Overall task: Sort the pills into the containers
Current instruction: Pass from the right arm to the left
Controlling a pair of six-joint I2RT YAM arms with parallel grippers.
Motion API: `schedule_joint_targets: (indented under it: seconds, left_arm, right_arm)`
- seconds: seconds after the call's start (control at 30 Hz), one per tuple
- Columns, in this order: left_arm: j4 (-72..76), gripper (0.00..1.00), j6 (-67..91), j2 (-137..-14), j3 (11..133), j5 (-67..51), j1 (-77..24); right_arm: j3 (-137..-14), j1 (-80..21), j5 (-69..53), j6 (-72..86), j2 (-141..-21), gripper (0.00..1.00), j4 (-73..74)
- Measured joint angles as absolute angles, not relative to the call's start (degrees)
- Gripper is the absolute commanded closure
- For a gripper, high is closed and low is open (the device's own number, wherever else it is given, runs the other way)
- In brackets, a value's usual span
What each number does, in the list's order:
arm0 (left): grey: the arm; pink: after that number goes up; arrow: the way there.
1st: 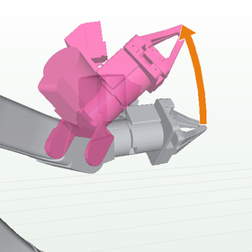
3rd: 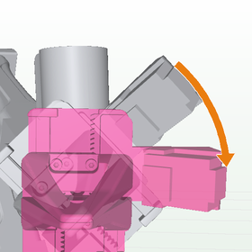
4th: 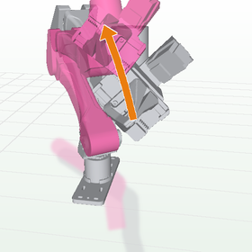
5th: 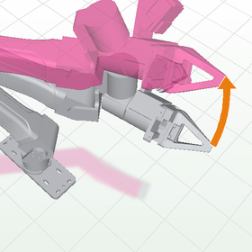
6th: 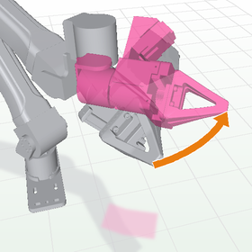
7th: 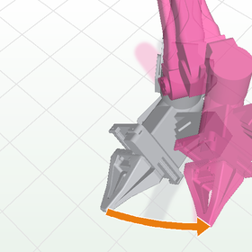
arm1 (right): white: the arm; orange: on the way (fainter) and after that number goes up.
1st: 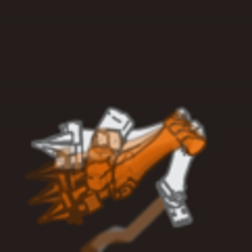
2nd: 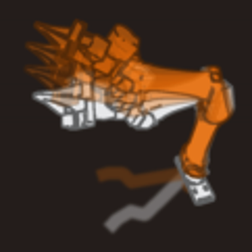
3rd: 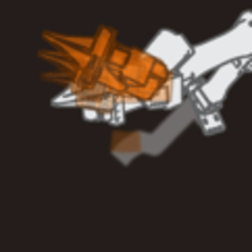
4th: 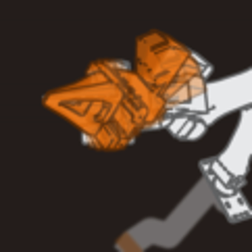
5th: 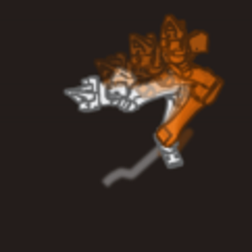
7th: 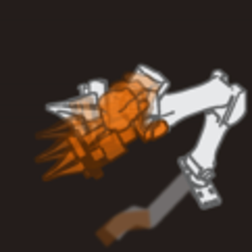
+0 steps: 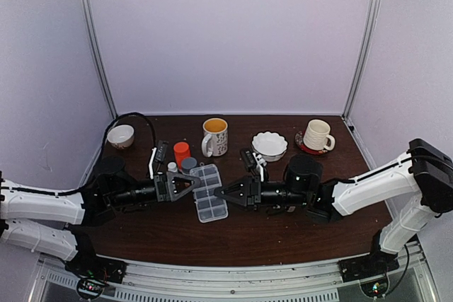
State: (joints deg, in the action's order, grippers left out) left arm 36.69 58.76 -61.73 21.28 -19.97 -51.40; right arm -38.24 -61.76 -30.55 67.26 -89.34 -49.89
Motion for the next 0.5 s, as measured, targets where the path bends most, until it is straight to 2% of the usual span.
schedule_joint_targets:
  seconds: [0.2, 0.3, 0.5]
  left_arm:
    - [38.9, 0.55, 60.0, -63.6, 21.4, -21.1, -51.2]
    - [39.0, 0.67, 60.2, -63.8, 21.5, -21.4, -51.1]
    - [35.7, 0.72, 59.5, -63.3, 22.7, -21.3, -51.0]
  right_arm:
    - [-39.1, -62.1, -31.0, 67.2, -90.1, 0.80, -49.5]
    - [-39.1, -62.1, -30.9, 66.6, -90.4, 0.71, -48.9]
    - [-39.5, -62.1, -29.0, 64.2, -90.4, 0.44, -44.4]
